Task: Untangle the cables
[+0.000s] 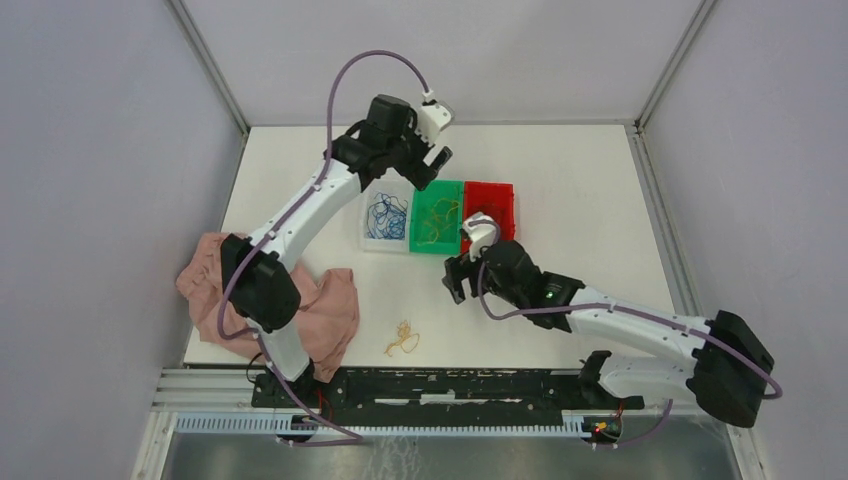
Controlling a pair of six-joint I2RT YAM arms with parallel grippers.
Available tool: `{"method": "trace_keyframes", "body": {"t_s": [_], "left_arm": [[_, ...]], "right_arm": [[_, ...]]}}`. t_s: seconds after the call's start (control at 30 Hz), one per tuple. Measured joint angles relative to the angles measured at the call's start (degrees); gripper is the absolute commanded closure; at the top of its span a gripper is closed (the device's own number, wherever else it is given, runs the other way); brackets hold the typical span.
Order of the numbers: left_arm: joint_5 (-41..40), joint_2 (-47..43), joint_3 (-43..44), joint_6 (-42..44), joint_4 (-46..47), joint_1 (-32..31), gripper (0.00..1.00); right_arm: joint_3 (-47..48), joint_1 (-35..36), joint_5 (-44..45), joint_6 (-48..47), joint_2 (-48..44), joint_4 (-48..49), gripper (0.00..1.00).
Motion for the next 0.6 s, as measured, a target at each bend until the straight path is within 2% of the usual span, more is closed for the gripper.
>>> {"method": "trace_keyframes", "body": {"t_s": [0.13, 0.27, 0.37, 0.47, 0.53, 0.6], "left_arm": [[3.37, -3.98, 0.61, -3.56, -2.47, 5.99, 0.01], [6.56, -8.66, 0.37, -5.27, -4.46, 15.39, 0.01], [9.03, -12.9, -2.36, -5.4, -5.03, 21.7, 0.01], [11.76, -17.49, -7.1, -5.38, -5.99, 25.73, 0.01], [13.46, -20.26, -10.8, -5.33, -6.38, 27.76, 0.0], [14.86, -22.21, -14.16, -5.29, -6.49, 29.68, 0.01]], "right_arm": [[3.1, 5.46, -5.18, -2.03, 8.07, 2.16, 0.12], [6.4, 10.12, -9.18, -4.39, 17.07, 3.67, 0.13], [9.86, 12.94, -11.19, -6.29, 24.52, 4.02, 0.17], [13.29, 14.64, -12.22, -7.48, 31.01, 4.02, 0.28], [15.19, 14.93, -12.41, -7.93, 34.45, 3.93, 0.4], [16.28, 14.88, -11.85, -8.04, 36.33, 3.26, 0.56]]}}
